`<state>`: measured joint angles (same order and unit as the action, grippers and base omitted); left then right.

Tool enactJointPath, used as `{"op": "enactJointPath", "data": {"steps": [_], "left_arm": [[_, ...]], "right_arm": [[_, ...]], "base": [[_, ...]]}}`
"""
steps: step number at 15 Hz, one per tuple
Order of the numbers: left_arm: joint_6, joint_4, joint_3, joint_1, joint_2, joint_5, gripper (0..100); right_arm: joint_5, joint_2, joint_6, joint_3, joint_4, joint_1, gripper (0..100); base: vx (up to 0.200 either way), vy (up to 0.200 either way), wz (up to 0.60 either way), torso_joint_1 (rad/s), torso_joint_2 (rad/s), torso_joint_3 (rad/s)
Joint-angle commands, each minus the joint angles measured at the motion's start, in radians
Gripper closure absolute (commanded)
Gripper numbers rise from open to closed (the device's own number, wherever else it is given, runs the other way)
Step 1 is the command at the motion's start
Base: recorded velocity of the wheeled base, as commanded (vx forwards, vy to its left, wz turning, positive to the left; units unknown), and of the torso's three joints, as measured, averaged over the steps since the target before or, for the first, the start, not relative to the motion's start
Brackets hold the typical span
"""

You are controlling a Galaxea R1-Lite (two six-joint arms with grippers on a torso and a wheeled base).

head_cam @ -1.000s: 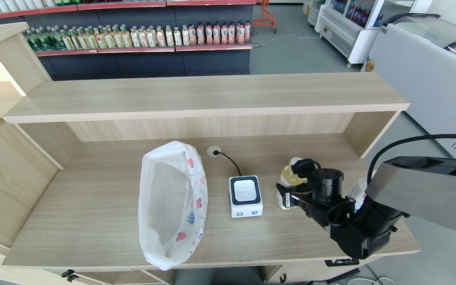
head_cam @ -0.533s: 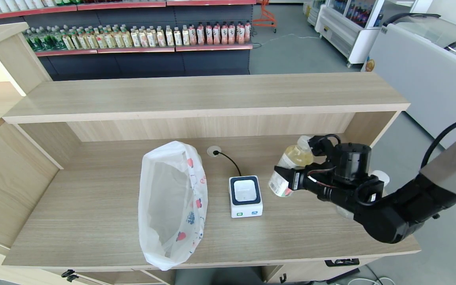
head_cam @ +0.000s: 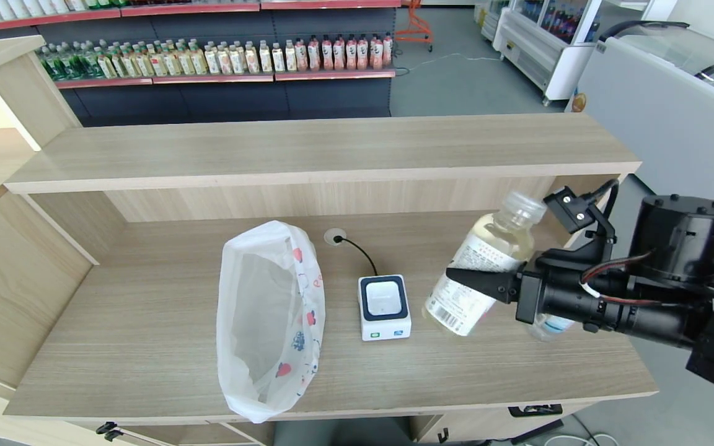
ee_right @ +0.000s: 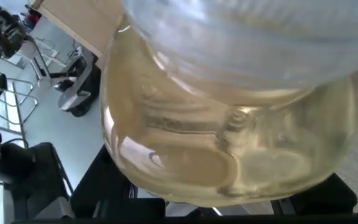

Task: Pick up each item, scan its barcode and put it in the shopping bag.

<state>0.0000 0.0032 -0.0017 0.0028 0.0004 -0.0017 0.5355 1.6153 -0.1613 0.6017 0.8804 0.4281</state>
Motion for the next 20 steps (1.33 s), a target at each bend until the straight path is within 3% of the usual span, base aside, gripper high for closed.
{"op": "enactJointPath", "data": {"steps": [1,10,12,20], "left_arm": [[0.000,0.000,0.000,0.000,0.000,0.000,0],[0.000,0.000,0.000,0.000,0.000,0.000,0],[0.000,0.000,0.000,0.000,0.000,0.000,0],[0.000,0.000,0.000,0.000,0.000,0.000,0]], "right_arm": [[0.014,-0.121,0.039,-0.115,0.000,0.058,100],[0.078,-0.150,0.057,-0.138,-0.008,0.172,100],[0.089,-0.164,-0.006,-0.135,-0.017,0.199,100],[0.096,-0.158,-0.083,-0.134,-0.018,0.201,100]], "base": [[0.000,0.000,0.00,0.000,0.00,0.000],[0.000,0.000,0.00,0.000,0.00,0.000],[0.000,0.000,0.00,0.000,0.00,0.000],[0.000,0.000,0.00,0.000,0.00,0.000]]}}
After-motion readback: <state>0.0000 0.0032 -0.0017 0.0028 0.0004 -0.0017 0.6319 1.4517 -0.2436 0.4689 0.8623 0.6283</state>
